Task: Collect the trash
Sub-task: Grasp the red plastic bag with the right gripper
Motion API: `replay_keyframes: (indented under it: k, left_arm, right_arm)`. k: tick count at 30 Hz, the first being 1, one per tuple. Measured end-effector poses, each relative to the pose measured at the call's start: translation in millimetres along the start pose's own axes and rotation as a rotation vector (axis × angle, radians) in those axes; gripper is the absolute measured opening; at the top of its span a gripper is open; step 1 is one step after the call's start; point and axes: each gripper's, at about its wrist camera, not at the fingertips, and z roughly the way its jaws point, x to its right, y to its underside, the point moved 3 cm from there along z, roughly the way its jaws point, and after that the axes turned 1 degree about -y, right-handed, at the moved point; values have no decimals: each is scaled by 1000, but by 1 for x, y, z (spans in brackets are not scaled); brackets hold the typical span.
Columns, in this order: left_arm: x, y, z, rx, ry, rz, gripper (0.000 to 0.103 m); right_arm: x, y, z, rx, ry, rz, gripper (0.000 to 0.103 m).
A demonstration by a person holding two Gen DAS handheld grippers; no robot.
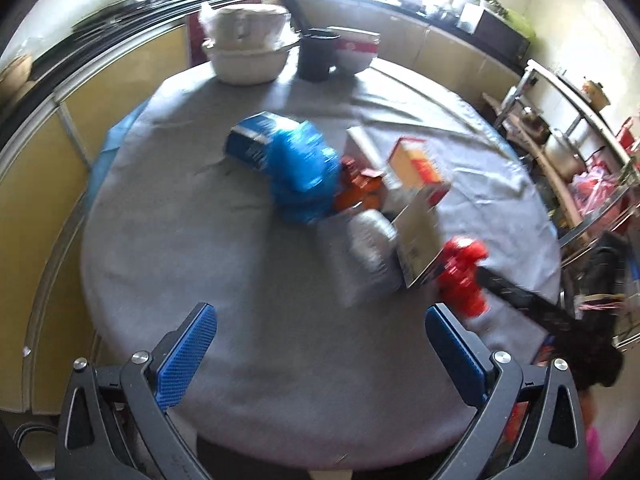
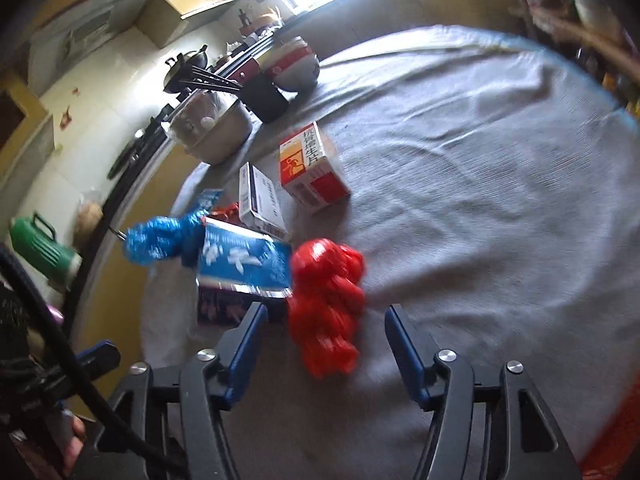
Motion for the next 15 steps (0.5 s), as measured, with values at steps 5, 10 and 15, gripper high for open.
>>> replay_keyframes:
  k: [5,10,15]
  left_arm:
    - [15,-21,19,-29,41,31,103]
    - [33,-44,33,-13,91,90,103]
    - [56,-64,44,30,109,232,103]
  right_arm:
    - [4,-2,27,-63,-3,40,47]
    - [12,2,21,-53,-13,44,46]
    - [30,7,7,-44,-23,97,46]
